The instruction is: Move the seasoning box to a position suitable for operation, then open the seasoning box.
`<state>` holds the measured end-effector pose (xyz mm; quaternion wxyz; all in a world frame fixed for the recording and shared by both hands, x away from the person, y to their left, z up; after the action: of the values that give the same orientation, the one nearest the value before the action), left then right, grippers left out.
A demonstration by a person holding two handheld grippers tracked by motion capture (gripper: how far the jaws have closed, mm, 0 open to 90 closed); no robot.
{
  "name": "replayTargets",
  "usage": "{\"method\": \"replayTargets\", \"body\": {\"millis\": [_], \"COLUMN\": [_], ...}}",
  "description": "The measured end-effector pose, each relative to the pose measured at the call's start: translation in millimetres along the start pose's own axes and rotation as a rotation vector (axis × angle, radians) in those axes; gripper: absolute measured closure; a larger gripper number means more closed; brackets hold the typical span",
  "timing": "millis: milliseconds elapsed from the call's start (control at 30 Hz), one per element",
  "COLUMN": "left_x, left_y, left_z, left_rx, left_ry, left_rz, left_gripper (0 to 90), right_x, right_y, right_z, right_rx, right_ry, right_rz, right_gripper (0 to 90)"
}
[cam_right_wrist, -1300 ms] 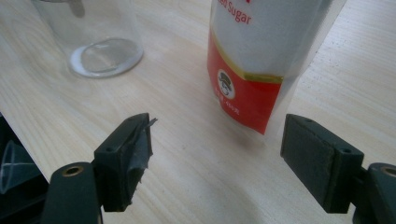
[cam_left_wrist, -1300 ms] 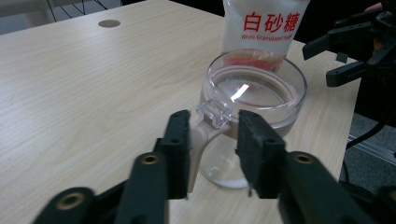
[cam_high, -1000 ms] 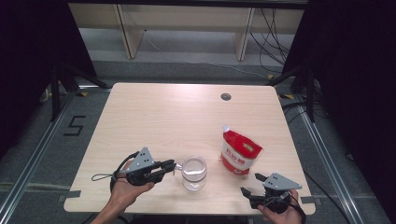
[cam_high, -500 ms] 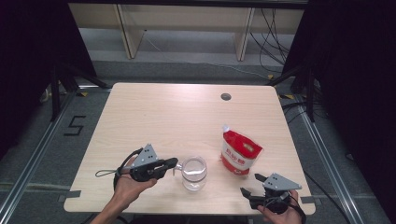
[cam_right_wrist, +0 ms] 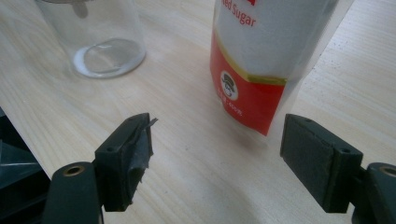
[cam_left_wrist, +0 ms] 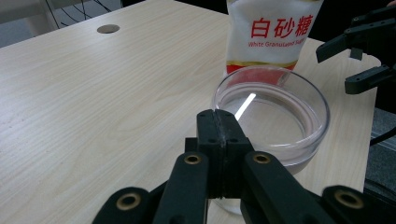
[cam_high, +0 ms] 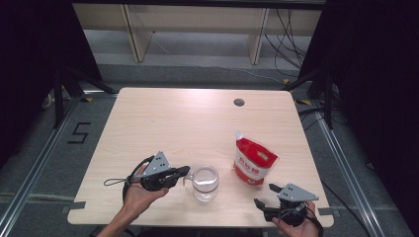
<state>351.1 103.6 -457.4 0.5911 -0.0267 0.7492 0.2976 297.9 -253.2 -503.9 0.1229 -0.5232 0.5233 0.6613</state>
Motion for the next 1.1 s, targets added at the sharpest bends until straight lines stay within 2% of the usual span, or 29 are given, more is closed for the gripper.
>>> {"method": "replayTargets", "body": {"millis": [200,233,367,433,533,567,600,633,667,733,767,800,833,900,933,967,1000,1033,1100], "left_x": [0.9,0.9,1.2,1.2,1.3,1.2,1.2,1.3,1.7,1.8,1.9,1.9,2.2,2.4,2.4,2.6,2.6,2.8,3.1], "left_y": [0.9,0.9,0.7,1.0,0.8,1.0,1.0,0.9,1.0,1.0,1.0,1.0,0.9,0.8,1.2,1.3,1.3,1.4,1.6], "left_z": [0.1,0.1,0.2,0.8,0.3,0.8,0.8,0.9,0.7,0.8,0.8,0.8,0.4,0.0,0.3,0.1,0.1,0.3,0.5], "left_rx": [-0.002,-0.003,-0.005,-0.006,-0.005,-0.005,-0.005,-0.004,-0.005,-0.004,-0.003,-0.003,-0.006,-0.008,-0.007,-0.008,-0.008,-0.007,-0.006], "left_ry": [0.002,0.001,0.002,-0.009,-0.002,-0.008,-0.008,-0.009,-0.011,-0.012,-0.014,-0.014,-0.012,-0.008,-0.02,-0.02,-0.02,-0.023,-0.026], "left_rz": [0.001,0.002,-0.002,-0.003,-0.004,-0.003,-0.003,-0.004,-0.007,-0.007,-0.009,-0.009,-0.011,-0.013,-0.01,-0.011,-0.011,-0.01,-0.01], "left_gripper": [89.1,89.1,89.1,89.1,89.1,89.1,89.1,89.1,89.1,89.1,89.1,89.1,89.1,89.1,89.1,89.1,89.1,89.1,89.1], "right_x": [-0.4,-0.5,-0.4,-1.5,-1.8,-2.5,-2.5,-3.3,-4.7,-6.3,-8.5,-8.5,-11.9,-13.5,-16.6,-17.8,-17.8,-20.2,-26.0], "right_y": [0.3,0.4,1.0,-0.4,1.0,2.1,2.1,1.2,1.8,1.8,3.5,3.5,3.7,3.8,4.2,4.9,4.9,3.0,3.4], "right_z": [0.9,1.6,1.9,2.5,3.3,6.7,6.7,5.3,7.8,7.8,14.2,14.2,16.2,18.8,22.5,27.1,27.1,28.3,37.5], "right_rx": [0.0,-0.02,-0.012,-0.032,-0.028,-0.045,-0.045,-0.055,-0.071,-0.074,-0.093,-0.093,-0.103,-0.112,-0.113,-0.125,-0.125,-0.142,-0.182], "right_ry": [-0.007,-0.016,-0.018,-0.005,-0.008,-0.035,-0.035,-0.01,-0.009,0.007,-0.014,-0.014,0.041,0.041,0.065,0.044,0.044,0.06,0.027], "right_rz": [0.003,0.008,0.011,-0.002,-0.001,-0.006,-0.006,-0.017,-0.021,-0.037,-0.042,-0.042,-0.073,-0.083,-0.105,-0.104,-0.104,-0.128,-0.145], "right_gripper": [26.0,25.9,26.0,26.7,27.2,29.4,29.4,30.2,34.5,36.9,38.5,38.5,41.8,43.5,46.8,48.2,48.2,49.5,54.2]}}
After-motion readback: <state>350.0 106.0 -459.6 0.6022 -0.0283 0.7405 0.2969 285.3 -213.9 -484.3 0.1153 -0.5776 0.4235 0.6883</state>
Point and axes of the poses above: each handheld gripper's, and its own axes: y roughly backward along the jaws, x roughly out of its underside, z roughly to its left, the point moved 3 cm from there along -y, roughly forward along the jaws, and after that the axes turned 8 degrees about x, right-handed, at the moved point
